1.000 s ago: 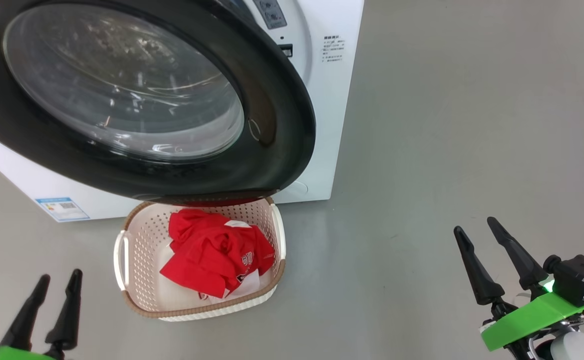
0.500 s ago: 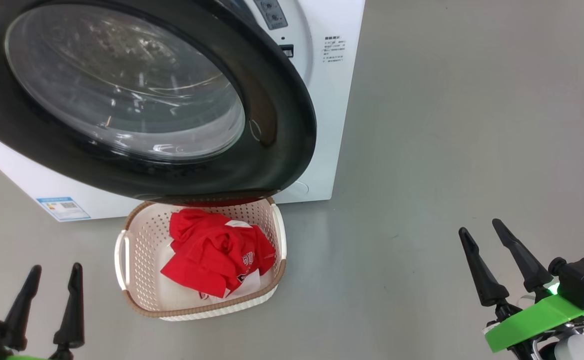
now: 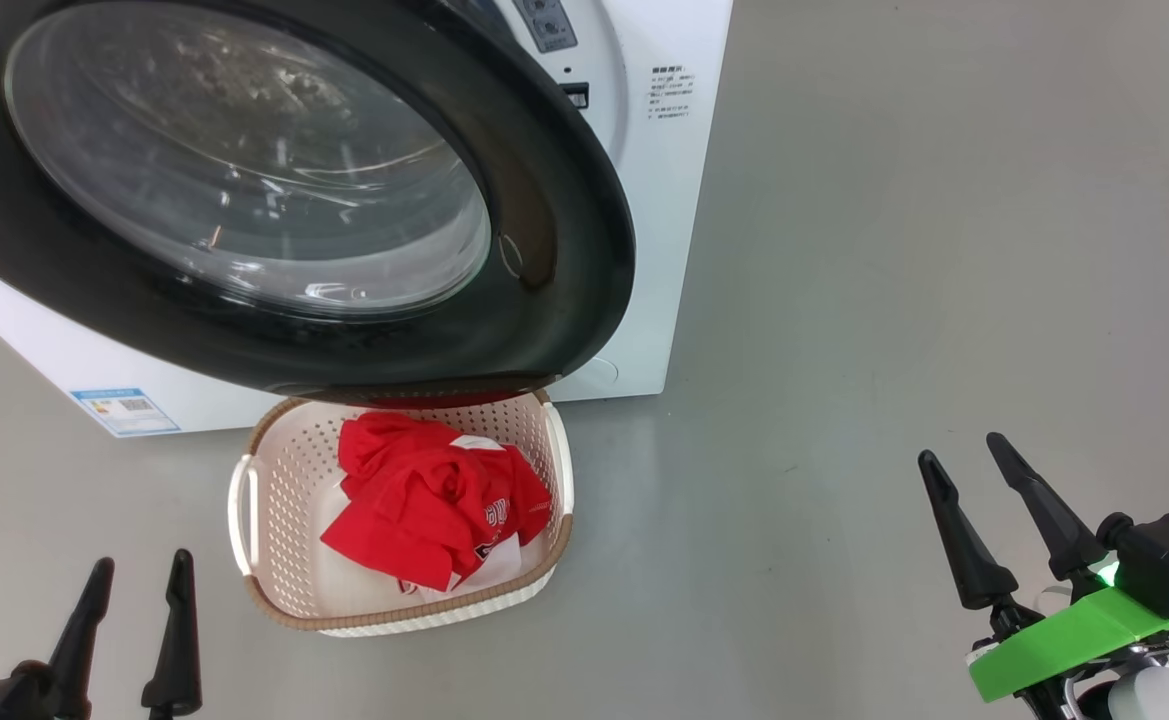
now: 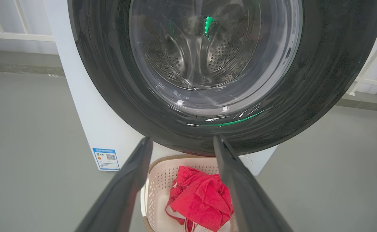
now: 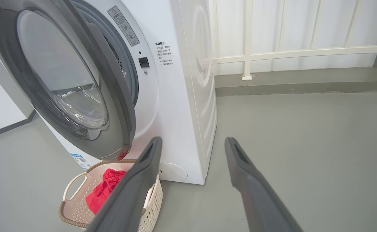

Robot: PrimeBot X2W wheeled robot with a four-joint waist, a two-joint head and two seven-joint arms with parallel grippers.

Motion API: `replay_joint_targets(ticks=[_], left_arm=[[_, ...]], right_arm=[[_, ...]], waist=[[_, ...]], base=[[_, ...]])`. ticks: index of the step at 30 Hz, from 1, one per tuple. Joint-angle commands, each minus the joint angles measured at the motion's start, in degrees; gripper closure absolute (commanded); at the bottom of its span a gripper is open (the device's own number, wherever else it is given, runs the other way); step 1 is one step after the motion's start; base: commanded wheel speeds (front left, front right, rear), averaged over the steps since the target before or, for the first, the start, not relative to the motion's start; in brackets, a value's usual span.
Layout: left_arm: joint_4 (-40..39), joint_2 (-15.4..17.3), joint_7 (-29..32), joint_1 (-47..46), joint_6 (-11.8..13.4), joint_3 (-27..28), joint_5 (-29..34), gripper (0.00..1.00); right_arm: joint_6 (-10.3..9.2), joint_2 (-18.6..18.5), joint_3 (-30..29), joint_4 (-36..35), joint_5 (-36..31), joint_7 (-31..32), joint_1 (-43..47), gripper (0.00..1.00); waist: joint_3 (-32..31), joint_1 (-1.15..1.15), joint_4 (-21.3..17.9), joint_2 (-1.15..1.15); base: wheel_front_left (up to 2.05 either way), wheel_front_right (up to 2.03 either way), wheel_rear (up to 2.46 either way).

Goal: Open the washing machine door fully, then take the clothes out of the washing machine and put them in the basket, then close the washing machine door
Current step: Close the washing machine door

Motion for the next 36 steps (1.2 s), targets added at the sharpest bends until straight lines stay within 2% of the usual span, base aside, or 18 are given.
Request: replay_joint_targets(ticks=[1,14,21,22,23,24,25,36], left_arm=[[-0.9,1.0,-0.7,-0.4,-0.2,2.4,-0.3,0.00],[-0.7,0.8,-0.7,-0.9,-0.2,2.4,-1.0,0.00],[-1.2,0.4,-0.7,-2.1,-0.2,0.9,-1.3,0.00],[-1.3,0.3,-0.7,-2.3,-0.2,0.7,-1.4,0.00],[-1.4,0.2,-0.7,-2.6,-0.2,0.4,-1.5,0.00],[-1.4,0.1,-0.7,-2.9,-0.2,0.1,-1.6,0.00],[-1.5,-0.1,-0.7,-3.3,-0.2,-0.2,-1.7,0.00],[-1.4,-2.2,-0.7,-6.4,-0.2,-3.0,-2.6,0.00]], right_arm=[[0.09,-0.7,0.8,-1.5,-0.7,-0.3,0.0,0.00],[0.09,-0.3,0.1,-2.0,-1.1,-0.3,-0.3,0.00],[0.09,-0.1,1.6,-2.5,-1.5,-0.3,-2.2,0.00],[0.09,0.0,2.1,-2.5,-1.4,-0.3,-2.8,0.18],[0.09,0.0,2.6,-2.5,-1.3,-0.3,-3.5,0.58],[0.09,0.0,3.2,-2.5,-1.3,-0.3,-4.4,0.85],[0.09,0.0,3.9,-2.4,-1.2,-0.3,-5.3,1.00],[0.09,1.8,10.9,0.6,-0.6,-0.3,-16.5,1.00]], waist=[[0.0,0.00,0.0,0.00],[0.3,0.00,0.6,0.00],[1.4,0.00,2.4,0.00],[1.7,0.00,2.8,0.00],[2.0,0.00,3.3,0.00],[2.4,0.00,3.8,0.00],[2.7,0.00,4.2,0.00],[5.5,0.00,10.2,0.00]], base=[[0.00,0.00,0.00],[0.00,0.00,0.00],[0.00,0.00,0.00],[0.00,0.00,0.00],[0.00,0.00,0.00],[0.00,0.00,0.00],[0.00,0.00,0.00],[0.00,0.00,0.00]])
